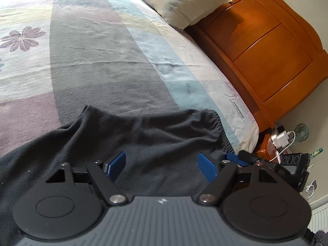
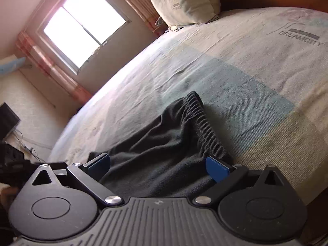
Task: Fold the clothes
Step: 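Close the right tool on the elastic waistband of the pants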
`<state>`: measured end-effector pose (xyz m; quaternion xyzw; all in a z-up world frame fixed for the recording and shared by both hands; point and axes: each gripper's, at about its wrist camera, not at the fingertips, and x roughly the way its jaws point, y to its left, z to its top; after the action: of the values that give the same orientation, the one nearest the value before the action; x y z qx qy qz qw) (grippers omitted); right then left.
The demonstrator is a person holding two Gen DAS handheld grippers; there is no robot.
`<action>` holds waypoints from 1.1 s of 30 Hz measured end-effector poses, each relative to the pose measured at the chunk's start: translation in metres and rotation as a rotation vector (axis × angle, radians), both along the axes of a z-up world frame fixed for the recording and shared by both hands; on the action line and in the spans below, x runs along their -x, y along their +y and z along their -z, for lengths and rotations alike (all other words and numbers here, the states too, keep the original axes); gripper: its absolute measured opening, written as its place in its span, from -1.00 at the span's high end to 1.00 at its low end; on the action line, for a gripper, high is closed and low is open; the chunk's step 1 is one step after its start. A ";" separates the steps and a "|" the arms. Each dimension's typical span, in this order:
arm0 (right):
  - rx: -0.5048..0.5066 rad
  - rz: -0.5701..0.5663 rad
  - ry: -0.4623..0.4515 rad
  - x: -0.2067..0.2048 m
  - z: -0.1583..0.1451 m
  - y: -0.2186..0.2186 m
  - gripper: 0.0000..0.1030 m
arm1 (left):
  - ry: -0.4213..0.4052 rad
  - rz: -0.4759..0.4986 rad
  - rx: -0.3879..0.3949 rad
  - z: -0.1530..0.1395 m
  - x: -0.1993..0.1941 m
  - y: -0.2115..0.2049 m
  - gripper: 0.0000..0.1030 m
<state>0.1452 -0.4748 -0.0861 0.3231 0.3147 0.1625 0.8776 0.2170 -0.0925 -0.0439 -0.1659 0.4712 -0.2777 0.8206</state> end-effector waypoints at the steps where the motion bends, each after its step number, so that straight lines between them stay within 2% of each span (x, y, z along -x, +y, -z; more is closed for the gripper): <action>1: -0.034 0.012 -0.008 0.005 -0.004 -0.005 -1.00 | 0.007 -0.012 0.000 0.003 0.000 0.004 -0.51; 4: -0.089 0.028 0.002 0.014 -0.007 -0.014 -1.00 | 0.045 -0.054 0.014 0.015 -0.002 0.014 -0.50; 8: -0.129 0.089 0.113 0.009 0.014 -0.018 -1.00 | 0.080 -0.065 0.020 0.028 -0.002 0.017 -0.51; 10: -0.154 0.103 0.130 0.004 0.021 -0.018 -1.00 | 0.084 -0.059 0.016 0.032 -0.001 0.017 -0.51; 15: -0.132 0.152 0.186 -0.021 0.018 -0.009 -1.00 | 0.066 -0.057 0.006 0.031 -0.001 0.016 -0.51; 18: -0.157 0.194 0.190 -0.031 0.021 -0.011 -1.00 | 0.067 -0.059 0.022 0.032 0.000 0.019 -0.51; 21: -0.219 0.215 0.141 -0.035 0.030 -0.019 -1.00 | 0.068 -0.053 0.033 0.034 0.001 0.021 -0.51; 25: -0.290 0.188 0.154 -0.041 0.033 -0.025 -1.00 | 0.070 -0.043 0.043 0.035 0.003 0.024 -0.51; 28: -0.364 0.084 0.175 -0.036 0.036 -0.014 -1.00 | 0.068 -0.039 0.051 0.036 0.003 0.026 -0.51; 33: -0.294 0.045 0.125 -0.036 0.033 0.002 -1.00 | 0.068 -0.038 0.060 0.037 0.002 0.027 -0.51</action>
<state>0.1807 -0.4724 -0.1189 0.4646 0.3343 0.1665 0.8029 0.2149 -0.0652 -0.0811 -0.2091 0.4871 -0.2701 0.8038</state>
